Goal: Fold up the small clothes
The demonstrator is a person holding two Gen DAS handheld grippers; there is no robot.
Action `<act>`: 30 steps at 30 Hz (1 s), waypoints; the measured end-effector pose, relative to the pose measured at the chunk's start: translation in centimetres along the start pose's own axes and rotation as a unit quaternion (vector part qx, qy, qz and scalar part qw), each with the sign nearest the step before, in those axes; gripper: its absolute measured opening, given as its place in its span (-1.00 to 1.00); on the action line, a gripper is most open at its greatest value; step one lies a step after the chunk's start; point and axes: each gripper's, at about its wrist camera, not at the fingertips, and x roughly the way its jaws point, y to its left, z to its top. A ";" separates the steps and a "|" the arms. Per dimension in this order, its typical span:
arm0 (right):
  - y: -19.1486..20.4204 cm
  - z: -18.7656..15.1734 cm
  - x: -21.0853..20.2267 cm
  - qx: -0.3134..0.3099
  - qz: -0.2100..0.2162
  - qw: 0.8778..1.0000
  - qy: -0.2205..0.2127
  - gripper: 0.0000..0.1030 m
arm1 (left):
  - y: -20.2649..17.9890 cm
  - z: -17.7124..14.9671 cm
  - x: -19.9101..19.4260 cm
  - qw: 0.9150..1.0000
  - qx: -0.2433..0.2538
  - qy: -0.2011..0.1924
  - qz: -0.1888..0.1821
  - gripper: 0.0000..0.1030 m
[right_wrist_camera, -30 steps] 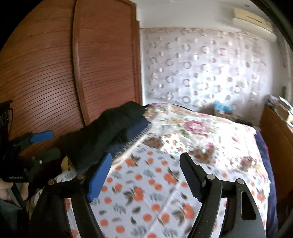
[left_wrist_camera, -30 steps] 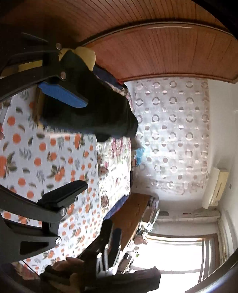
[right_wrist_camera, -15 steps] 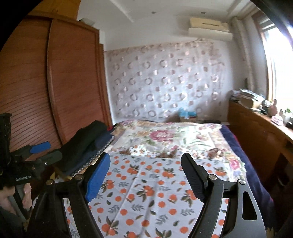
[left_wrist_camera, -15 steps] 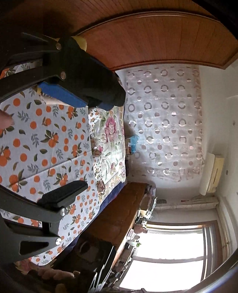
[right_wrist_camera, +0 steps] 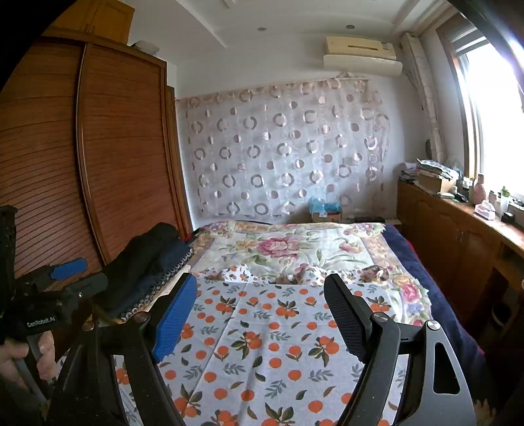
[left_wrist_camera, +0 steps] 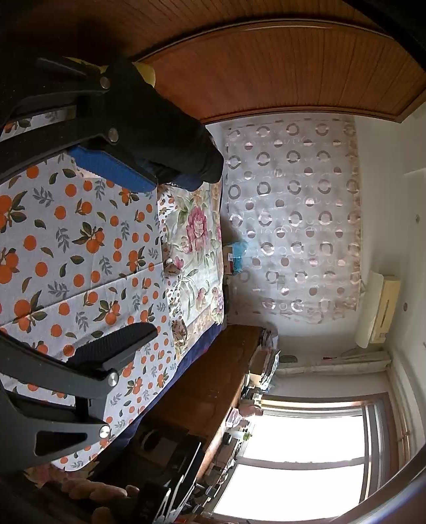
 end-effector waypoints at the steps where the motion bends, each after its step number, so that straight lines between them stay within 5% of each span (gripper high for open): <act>1: -0.1 0.0 0.0 0.000 -0.001 1.000 0.000 0.58 | 0.0 0.0 0.0 1.000 0.000 0.000 0.000 0.60; 30: -3.9 -0.2 0.5 -0.003 0.007 1.000 0.000 0.58 | -0.2 0.4 -0.4 1.000 -0.002 -0.005 0.006 0.60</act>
